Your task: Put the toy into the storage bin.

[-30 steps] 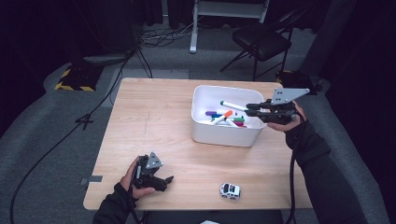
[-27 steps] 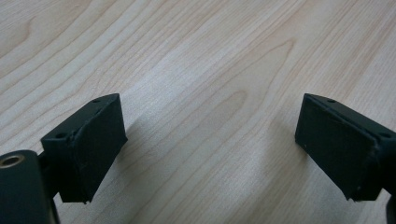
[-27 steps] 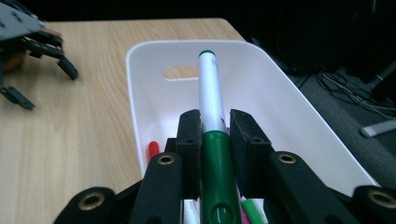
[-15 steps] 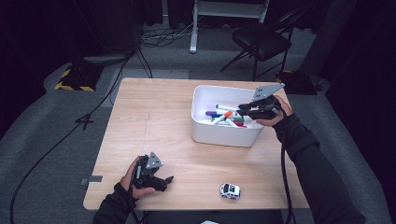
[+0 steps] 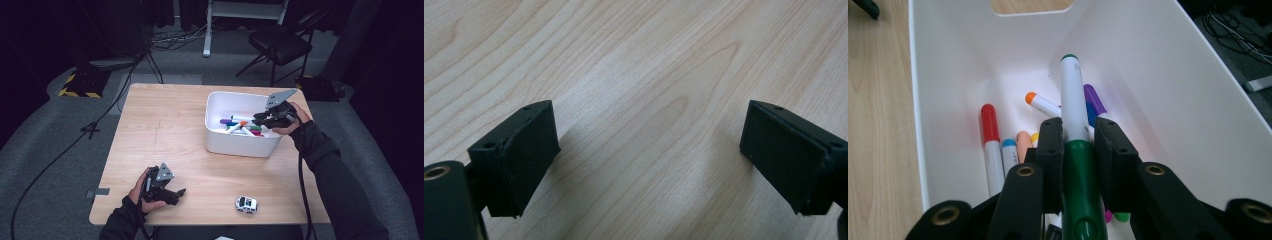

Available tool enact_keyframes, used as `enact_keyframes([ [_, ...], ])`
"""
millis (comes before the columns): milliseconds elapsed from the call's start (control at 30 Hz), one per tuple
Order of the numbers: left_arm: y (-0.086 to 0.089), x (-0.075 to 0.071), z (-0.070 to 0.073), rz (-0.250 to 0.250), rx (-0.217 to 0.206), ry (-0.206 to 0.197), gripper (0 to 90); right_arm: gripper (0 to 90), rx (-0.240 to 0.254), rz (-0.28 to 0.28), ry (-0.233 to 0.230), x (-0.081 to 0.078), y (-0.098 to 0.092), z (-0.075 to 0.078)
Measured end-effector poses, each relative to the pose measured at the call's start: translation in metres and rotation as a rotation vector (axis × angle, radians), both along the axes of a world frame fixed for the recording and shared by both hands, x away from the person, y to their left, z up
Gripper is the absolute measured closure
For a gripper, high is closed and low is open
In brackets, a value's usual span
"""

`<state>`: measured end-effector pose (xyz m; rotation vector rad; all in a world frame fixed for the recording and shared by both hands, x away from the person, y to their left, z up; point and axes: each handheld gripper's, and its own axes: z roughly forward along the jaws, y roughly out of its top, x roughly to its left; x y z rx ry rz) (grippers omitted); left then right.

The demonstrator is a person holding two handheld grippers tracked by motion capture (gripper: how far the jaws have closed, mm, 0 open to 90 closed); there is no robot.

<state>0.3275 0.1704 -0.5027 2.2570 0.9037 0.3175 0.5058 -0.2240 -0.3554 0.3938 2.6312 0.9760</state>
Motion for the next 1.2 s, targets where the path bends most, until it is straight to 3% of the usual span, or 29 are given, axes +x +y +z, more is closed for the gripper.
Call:
enact_keyframes([
  [200,0.000,0.000,0.000,0.000,-0.002,0.004,8.9,74.6,-0.040,0.001,0.028,0.004,-0.004,-0.004],
  [433,0.000,0.000,0.000,0.001,0.001,0.000,8.9,74.5,-0.121,0.002,0.084,0.002,-0.009,-0.011],
  [567,0.000,0.000,0.000,0.000,-0.002,0.004,8.9,74.5,-0.131,0.004,0.099,0.003,-0.012,-0.012],
  [867,0.000,0.000,0.000,0.001,0.001,0.000,8.8,73.6,-0.121,-0.023,0.109,0.001,-0.015,-0.010],
  [900,0.000,0.000,0.000,0.000,0.001,0.000,8.9,69.1,-0.100,-0.027,0.097,0.002,-0.016,-0.010],
  [1067,0.000,0.000,0.000,0.001,0.001,0.000,8.9,65.3,-0.061,-0.050,0.091,0.000,-0.018,-0.008],
  [1200,0.000,0.000,0.000,0.000,0.001,0.000,8.9,60.3,0.009,-0.044,0.055,-0.007,-0.021,-0.002],
])
